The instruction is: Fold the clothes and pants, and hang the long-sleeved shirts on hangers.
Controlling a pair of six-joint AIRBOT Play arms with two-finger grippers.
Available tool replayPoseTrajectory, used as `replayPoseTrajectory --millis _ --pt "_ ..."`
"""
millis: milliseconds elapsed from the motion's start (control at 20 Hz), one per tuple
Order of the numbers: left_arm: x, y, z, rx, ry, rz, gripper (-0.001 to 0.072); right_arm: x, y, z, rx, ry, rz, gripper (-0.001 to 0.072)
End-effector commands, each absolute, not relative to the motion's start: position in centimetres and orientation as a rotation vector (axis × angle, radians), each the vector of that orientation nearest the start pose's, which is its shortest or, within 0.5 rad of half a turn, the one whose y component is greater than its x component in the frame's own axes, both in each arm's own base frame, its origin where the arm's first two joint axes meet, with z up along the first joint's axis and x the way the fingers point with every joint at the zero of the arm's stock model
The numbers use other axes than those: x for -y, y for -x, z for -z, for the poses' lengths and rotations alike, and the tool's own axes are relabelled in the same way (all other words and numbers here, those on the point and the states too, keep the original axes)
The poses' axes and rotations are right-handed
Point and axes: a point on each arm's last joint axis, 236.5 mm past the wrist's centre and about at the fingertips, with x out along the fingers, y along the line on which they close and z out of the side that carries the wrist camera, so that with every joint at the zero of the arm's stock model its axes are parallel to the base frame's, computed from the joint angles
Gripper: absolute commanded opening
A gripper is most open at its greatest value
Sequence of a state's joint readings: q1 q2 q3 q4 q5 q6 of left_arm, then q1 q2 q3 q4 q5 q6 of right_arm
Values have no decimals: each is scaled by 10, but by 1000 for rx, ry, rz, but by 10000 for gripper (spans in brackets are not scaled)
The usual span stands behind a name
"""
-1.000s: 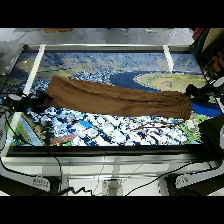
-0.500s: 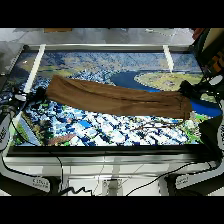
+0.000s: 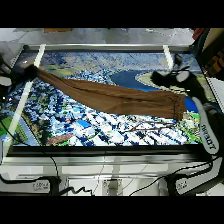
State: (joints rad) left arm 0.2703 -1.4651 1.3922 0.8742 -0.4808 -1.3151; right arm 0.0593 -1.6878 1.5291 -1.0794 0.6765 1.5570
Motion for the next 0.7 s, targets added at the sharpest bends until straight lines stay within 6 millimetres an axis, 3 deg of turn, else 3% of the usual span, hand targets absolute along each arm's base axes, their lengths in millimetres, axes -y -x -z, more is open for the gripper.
replayPoseTrajectory --millis 0,150,250,500,650 --pt "-51 -543 -204 -368 364 51 13 -204 -573 -52 -773 -398 -343 31" --pt "-38 -527 -240 -314 343 82 14 -282 -568 -73 -740 -377 -469 30" --pt "-27 -517 -250 -316 335 112 14 -326 -561 -77 -743 -379 -533 30" --pt "3 -506 -252 -355 335 188 14 -429 -518 -45 -850 -405 -654 30" --pt "11 -506 -252 -356 334 204 14 -475 -486 -21 -923 -393 -710 30"
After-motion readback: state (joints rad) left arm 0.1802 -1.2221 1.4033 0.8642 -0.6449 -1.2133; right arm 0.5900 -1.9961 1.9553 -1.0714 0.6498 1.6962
